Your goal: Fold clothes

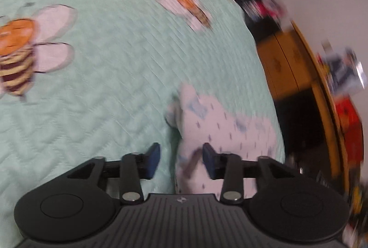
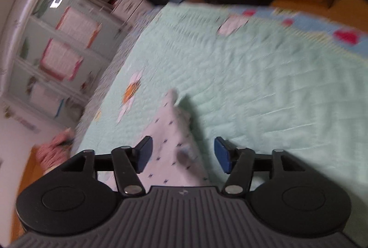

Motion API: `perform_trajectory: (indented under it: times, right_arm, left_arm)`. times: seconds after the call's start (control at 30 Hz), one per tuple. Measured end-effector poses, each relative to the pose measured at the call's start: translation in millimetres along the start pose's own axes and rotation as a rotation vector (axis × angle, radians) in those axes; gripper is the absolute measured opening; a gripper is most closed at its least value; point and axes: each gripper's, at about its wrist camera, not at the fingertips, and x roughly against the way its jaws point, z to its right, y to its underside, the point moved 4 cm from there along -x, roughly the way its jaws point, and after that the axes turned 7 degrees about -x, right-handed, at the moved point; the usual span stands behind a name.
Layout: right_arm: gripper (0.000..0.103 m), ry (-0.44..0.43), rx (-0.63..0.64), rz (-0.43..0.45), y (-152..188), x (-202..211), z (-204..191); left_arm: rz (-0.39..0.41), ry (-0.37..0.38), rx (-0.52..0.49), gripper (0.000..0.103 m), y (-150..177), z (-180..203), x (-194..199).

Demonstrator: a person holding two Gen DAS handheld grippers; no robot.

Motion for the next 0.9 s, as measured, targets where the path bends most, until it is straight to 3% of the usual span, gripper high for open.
perform_trajectory:
  times: [0.07,0.13,0.27,0.3,0.33,0.37,0.4,0.43,0.5,0.63,0.67,0.7,0.73,0.77,0.83,0.9]
  right_arm:
    - [0.065,0.006,0.053,0.061,-1.0,9.9,-15.4]
    - [0.065,-0.105,0.063,0.049,-1.8,9.5,-35.4]
    - [0.067,-0.345,-0.056,-0.118,-0.8,-27.6,-61.2]
    - [0.073,-0.375,-0.102,-0.171,0.5,-43.8,-61.0]
    - [0.073,-0.351,-0.129,-0.237,4.8,-64.7,-56.7]
    - [0.067,-0.251,-0.119,-0.271,9.9,-84.2,-48.0]
    - [0.019,-0.134,-0.099,-0.279,14.2,-99.7,-36.2]
    - [0.000,-0.093,-0.116,-0.278,15.2,-108.4,-24.6]
    - [0.000,-0.144,-0.201,-0.268,11.6,-110.0,-7.8]
    - [0.000,-0.127,-0.147,-0.224,9.8,-99.9,-12.9]
    - [0.001,-0.116,-0.132,-0.202,8.7,-95.2,-14.8]
    - [0.009,-0.100,-0.108,-0.177,7.6,-89.3,-17.8]
    - [0.024,-0.069,-0.051,-0.142,6.5,-79.9,-24.4]
    - [0.034,-0.041,0.013,-0.111,6.5,-69.2,-33.1]
    - [0.074,0.010,0.139,-0.072,10.6,-49.1,-49.3]
    - [0.078,0.057,0.271,-0.052,14.4,-38.2,-66.7]
  left_arm:
    - [0.030,0.025,0.001,0.046,-3.3,19.2,9.4]
    - [0.060,0.050,0.002,0.046,-6.5,38.5,19.0]
    - [-0.007,0.166,-0.100,0.053,5.2,85.1,-2.8]
    - [-0.035,0.138,-0.110,0.055,7.1,86.3,-19.6]
    - [-0.066,0.097,-0.120,0.055,8.8,85.6,-37.6]
    - [-0.105,0.074,-0.106,0.050,11.3,79.3,-53.7]
    - [-0.147,0.057,-0.084,0.039,14.2,71.1,-69.0]
    - [-0.146,0.059,-0.042,0.038,14.2,64.8,-71.7]
    - [-0.149,0.070,0.002,0.038,11.9,61.4,-70.2]
    - [-0.147,0.038,-0.080,0.034,13.1,69.0,-62.3]
    - [-0.151,0.024,-0.076,0.035,14.4,70.6,-58.0]
    - [-0.158,0.009,-0.064,0.038,15.9,72.1,-53.0]
    - [-0.159,-0.013,-0.072,0.042,18.4,75.9,-44.9]
    - [-0.157,-0.037,-0.088,0.052,21.3,80.4,-35.7]
    - [-0.116,-0.104,-0.142,0.060,27.3,90.4,-14.5]
    - [-0.071,-0.170,-0.215,0.066,32.0,101.6,4.3]
